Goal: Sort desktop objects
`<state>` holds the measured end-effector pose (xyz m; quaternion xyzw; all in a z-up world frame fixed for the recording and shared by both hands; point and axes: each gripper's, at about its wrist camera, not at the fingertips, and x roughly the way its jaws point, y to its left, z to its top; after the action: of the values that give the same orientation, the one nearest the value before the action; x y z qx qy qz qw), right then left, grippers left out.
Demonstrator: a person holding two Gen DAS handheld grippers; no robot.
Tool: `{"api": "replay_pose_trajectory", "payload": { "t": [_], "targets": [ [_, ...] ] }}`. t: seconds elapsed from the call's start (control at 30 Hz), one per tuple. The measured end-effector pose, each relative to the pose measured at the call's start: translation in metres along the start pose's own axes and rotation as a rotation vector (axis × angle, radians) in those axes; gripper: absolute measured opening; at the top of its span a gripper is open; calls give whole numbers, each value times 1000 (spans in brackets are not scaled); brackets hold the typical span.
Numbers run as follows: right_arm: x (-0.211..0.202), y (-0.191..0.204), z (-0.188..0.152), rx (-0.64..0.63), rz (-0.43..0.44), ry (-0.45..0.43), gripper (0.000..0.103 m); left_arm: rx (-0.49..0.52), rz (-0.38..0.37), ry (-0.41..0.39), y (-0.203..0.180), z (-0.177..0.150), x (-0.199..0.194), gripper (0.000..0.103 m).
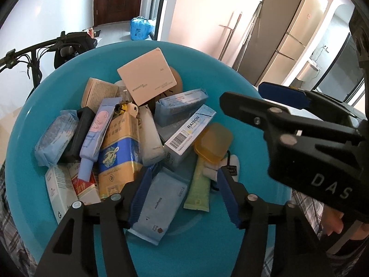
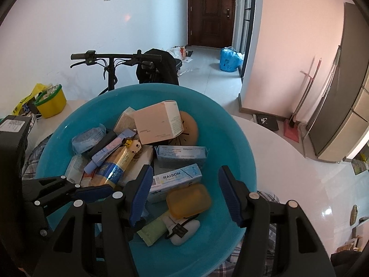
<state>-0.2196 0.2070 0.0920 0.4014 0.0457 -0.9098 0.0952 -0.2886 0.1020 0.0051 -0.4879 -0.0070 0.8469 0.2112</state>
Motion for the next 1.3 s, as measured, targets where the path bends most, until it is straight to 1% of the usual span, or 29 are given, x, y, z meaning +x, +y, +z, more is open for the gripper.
{"api": "replay_pose_trajectory", "payload": {
  "t": [0.07, 0.13, 0.33, 0.4, 0.43, 0.47, 0.5, 0.6, 0.67, 0.77, 0.8, 0.83, 0.93, 1.0, 1.1, 1.13, 1.2, 1.27, 1.3],
  "targets": [
    [-2, -2, 0, 4, -2, -5, 58, -10, -15, -2, 3, 0, -1, 67],
    [-3, -4, 1, 10, -4, -10, 58, -16, -16, -8, 4, 0, -3, 67],
    [-9, -7, 2, 20, -8, -26, 58, 11, 40, -37, 0, 0, -11, 67],
    [-10, -8, 2, 18, -10, -32, 58, 11, 54, -44, -1, -1, -14, 69],
    [-11, -7, 2, 17, -13, -34, 58, 12, 63, -51, -1, -1, -16, 76],
    [-12, -7, 2, 16, -14, -36, 58, 15, 74, -64, -1, -1, -19, 86],
    [-13, -7, 2, 16, -14, -39, 58, 18, 91, -78, -1, -2, -21, 89],
    [-17, -7, 3, 14, -17, -51, 59, 27, 177, -113, 1, 0, -27, 90],
    [-19, -8, 3, 22, -14, -60, 60, 14, 181, -118, 5, 1, -29, 90],
    [-23, -9, 4, 31, -7, -70, 62, -40, 168, -136, 16, 3, -35, 90],
    [-24, -9, 4, 33, -8, -74, 65, -49, 170, -145, 18, 4, -37, 90],
    [-25, -10, 4, 38, -9, -80, 68, -55, 176, -161, 20, 4, -41, 90],
    [-27, -13, 5, 59, -10, -85, 68, -39, 217, -202, 22, 6, -50, 90],
    [-28, -15, 5, 66, -9, -87, 70, -20, 256, -237, 18, 6, -58, 90],
    [-31, -17, 5, 76, -25, -101, 79, -20, 270, -285, 17, 6, -69, 90],
    [-33, -18, 6, 81, -30, -107, 81, -25, 275, -305, 17, 6, -73, 90],
    [-35, -20, 6, 84, -30, -112, 81, -55, 291, -372, 18, 5, -84, 90],
    [-38, -21, 7, 85, -32, -121, 81, -79, 277, -421, 19, 3, -95, 90],
    [-40, -21, 7, 90, -34, -128, 81, -83, 271, -431, 20, 3, -98, 90]
  ]
}}
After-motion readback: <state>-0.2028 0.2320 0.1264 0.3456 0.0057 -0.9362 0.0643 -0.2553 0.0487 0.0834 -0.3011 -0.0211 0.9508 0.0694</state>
